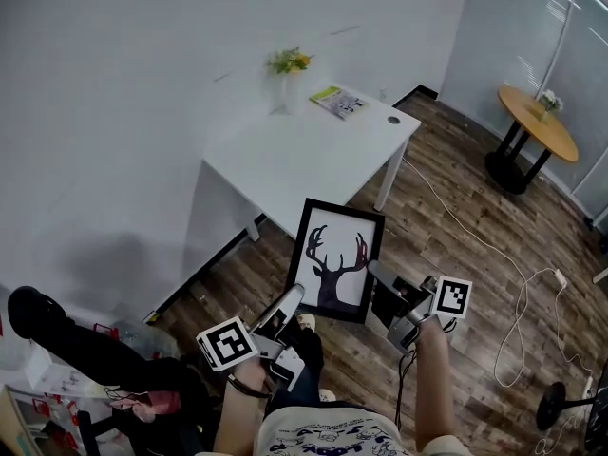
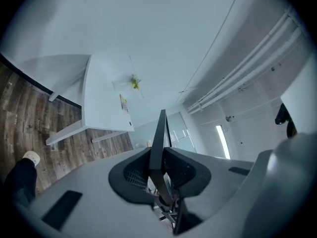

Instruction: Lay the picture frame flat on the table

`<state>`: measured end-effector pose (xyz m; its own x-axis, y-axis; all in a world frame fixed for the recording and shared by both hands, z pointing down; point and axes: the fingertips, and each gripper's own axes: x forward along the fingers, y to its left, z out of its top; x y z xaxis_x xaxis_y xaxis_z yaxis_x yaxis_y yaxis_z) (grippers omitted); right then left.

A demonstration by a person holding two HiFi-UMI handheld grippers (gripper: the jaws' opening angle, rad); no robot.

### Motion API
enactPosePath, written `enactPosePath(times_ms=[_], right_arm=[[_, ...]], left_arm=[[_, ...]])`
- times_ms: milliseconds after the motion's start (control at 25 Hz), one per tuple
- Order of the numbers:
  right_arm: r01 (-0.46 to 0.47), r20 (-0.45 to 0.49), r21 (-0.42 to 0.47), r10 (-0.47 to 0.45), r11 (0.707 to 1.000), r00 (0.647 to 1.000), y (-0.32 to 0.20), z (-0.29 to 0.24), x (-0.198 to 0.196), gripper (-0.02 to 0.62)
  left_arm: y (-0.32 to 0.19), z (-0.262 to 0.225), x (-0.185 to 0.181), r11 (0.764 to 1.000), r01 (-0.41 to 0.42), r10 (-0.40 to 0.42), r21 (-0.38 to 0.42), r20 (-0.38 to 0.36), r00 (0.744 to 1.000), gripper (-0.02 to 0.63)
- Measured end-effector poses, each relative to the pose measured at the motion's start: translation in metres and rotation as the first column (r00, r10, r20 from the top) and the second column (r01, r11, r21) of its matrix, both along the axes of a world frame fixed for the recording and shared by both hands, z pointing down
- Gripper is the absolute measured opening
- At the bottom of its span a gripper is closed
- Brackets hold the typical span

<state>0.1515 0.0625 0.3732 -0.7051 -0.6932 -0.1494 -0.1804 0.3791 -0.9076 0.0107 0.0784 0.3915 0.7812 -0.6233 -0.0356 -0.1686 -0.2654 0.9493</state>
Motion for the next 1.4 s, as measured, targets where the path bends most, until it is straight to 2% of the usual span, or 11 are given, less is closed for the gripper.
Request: enactPosePath(times_ms=[200,320,440,560,680,760,960,1080,1240,1320,1400], right_arm=[[-0.004,-0.004,0.001,0.004,1.000,1.000,-0.073,0.005,0.003,0.083],[-0.010,-0.003,-0.002,0.010,1.000,1.000,-0.125,0.008,0.003,0.083],[-0.016,-0.001,-0.002,0.016,1.000,1.000,-0.176,0.005,0.001,0.083],[-0.023,-0.005,0.006,0.023,1.000,1.000,-0.227,0.000,0.003,0.083],[-0.035,0.000,0.005,0.035,0.999,0.999,-0.284,-0.004,0.007,0.083],[-0.039,-0.001,0.001,0.039,0.999,0.999,-0.314,-0.002,0.008,0.083],[-0.032,-0.003,0.006,0.032,0.999,0.999,-0.336,-0.002,0.007,0.083],[-0.025,-0.003,-0.006,0.025,1.000,1.000,-0.350,0.003,0.008,0.083],[-0.008,-0.004,-0.039,0.008,0.999,1.000,-0.361,0.012,0.007,0.083],[0.004,-0.004,-0.056,-0.004,0.998,1.000,-0.379,0.021,0.007,0.081],[0.018,-0.005,-0.072,-0.018,0.997,1.000,-0.395,0.028,0.007,0.083]], left_arm=[[-0.074,0.005,0.002,1.000,0.001,-0.001,0.002,0.007,1.000,0.089],[-0.126,0.005,0.004,1.000,-0.004,0.003,-0.011,-0.023,1.000,0.089],[-0.179,0.004,0.001,1.000,-0.009,0.009,-0.004,-0.002,1.000,0.089],[-0.231,-0.002,0.003,1.000,-0.017,0.017,0.001,-0.012,1.000,0.089],[-0.289,0.002,0.001,0.999,-0.023,0.022,0.027,0.063,0.998,0.089],[-0.319,0.006,0.001,0.999,-0.027,0.025,0.023,0.078,0.997,0.089],[-0.340,-0.004,0.009,1.000,-0.026,0.025,-0.013,-0.027,0.999,0.089],[-0.354,0.004,0.006,1.000,-0.022,0.022,0.001,0.035,0.999,0.089],[-0.364,0.014,0.003,1.000,0.000,0.001,-0.014,0.076,0.997,0.089],[-0.380,0.022,0.002,1.000,0.013,-0.011,-0.026,0.079,0.997,0.089],[-0.394,0.027,0.005,0.998,0.026,-0.024,-0.049,0.048,0.999,0.089]])
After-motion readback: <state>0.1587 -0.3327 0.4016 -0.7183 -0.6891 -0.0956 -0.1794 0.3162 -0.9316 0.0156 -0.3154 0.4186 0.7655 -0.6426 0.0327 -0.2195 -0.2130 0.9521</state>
